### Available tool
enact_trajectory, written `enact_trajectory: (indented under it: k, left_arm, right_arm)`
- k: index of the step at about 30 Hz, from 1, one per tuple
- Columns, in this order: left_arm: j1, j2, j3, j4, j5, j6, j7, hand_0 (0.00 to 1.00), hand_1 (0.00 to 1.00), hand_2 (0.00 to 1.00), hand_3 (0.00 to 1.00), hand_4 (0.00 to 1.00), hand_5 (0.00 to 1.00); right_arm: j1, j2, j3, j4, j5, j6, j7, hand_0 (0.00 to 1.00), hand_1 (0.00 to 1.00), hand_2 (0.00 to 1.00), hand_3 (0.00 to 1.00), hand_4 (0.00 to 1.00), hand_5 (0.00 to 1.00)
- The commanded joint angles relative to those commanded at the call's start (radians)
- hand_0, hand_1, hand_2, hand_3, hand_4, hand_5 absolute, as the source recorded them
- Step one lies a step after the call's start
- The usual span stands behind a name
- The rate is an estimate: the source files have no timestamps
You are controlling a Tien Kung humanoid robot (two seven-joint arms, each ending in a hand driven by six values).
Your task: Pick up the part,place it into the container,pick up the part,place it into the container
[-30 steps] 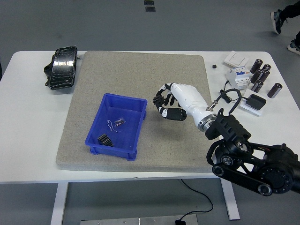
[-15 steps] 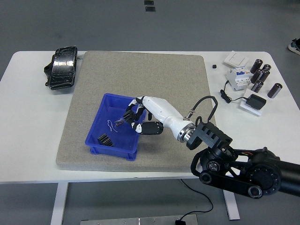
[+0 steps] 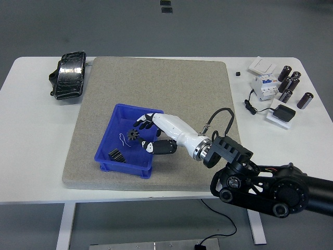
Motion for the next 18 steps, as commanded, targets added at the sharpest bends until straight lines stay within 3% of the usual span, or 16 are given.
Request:
enact_trajectory:
  k: [8,10,18]
  left_arm:
    - [-0.001,-0.001,0.0,0.0,0.002,-0.001,0.001,0.669,0.649,0.625,0.545,0.769,0.704]
    - [-0.001,-0.002,0.0,0.0,0.002,-0.001,0.001,0.669,0.649,0.625,0.541,0.768,0.7]
    - [-0.001,-0.006,0.001,-0.001,0.005,-0.001,0.001,0.669,0.649,0.624,0.54,0.761,0.689]
  right_arm:
    - [-0.008,0.002,0.019,0.001,-0.007,-0.014,0.007,0.532,0.755,0.78,0.798,0.666,0.239]
    - [-0.014,0.002,0.033,0.003,-0.009,-0.023,0.011,0.515,0.744,0.759,0.78,0.695,0.283]
    - [-0.054,-0.018,0.141,-0.006,-0.02,-0.062,0.021,0.49,0.721,0.734,0.757,0.693,0.289]
